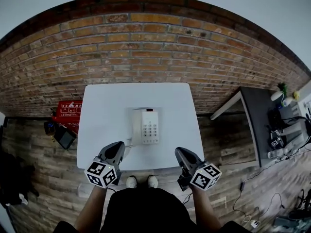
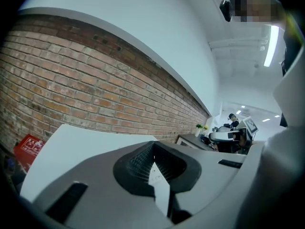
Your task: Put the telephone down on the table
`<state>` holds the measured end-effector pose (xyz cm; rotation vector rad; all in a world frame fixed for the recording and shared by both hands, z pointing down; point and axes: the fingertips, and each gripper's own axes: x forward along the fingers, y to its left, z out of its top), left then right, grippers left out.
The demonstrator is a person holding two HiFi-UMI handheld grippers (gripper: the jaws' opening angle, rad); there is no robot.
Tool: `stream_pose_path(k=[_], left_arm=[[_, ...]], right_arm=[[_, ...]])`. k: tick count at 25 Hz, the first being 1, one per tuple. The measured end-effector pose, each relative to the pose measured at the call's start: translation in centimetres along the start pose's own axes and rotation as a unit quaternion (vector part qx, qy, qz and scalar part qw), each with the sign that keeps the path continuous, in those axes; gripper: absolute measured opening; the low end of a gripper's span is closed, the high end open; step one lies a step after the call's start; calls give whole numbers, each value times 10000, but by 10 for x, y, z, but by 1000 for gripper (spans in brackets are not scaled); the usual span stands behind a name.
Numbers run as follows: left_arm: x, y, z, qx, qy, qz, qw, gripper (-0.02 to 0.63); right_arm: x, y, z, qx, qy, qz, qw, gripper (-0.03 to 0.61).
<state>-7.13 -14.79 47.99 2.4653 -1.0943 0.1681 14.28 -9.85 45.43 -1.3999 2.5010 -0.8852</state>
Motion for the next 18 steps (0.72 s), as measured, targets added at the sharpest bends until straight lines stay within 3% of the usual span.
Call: stream_pose_path(k=[6, 18], left_arm=[[-2, 9, -5, -27, 30, 3, 10000, 14], [4, 9, 0, -89, -27, -78, 9999, 14]], right_arm=[[0, -3, 0, -283, -29, -270, 9992, 21], [4, -8, 5, -353, -84, -304, 9989, 21]])
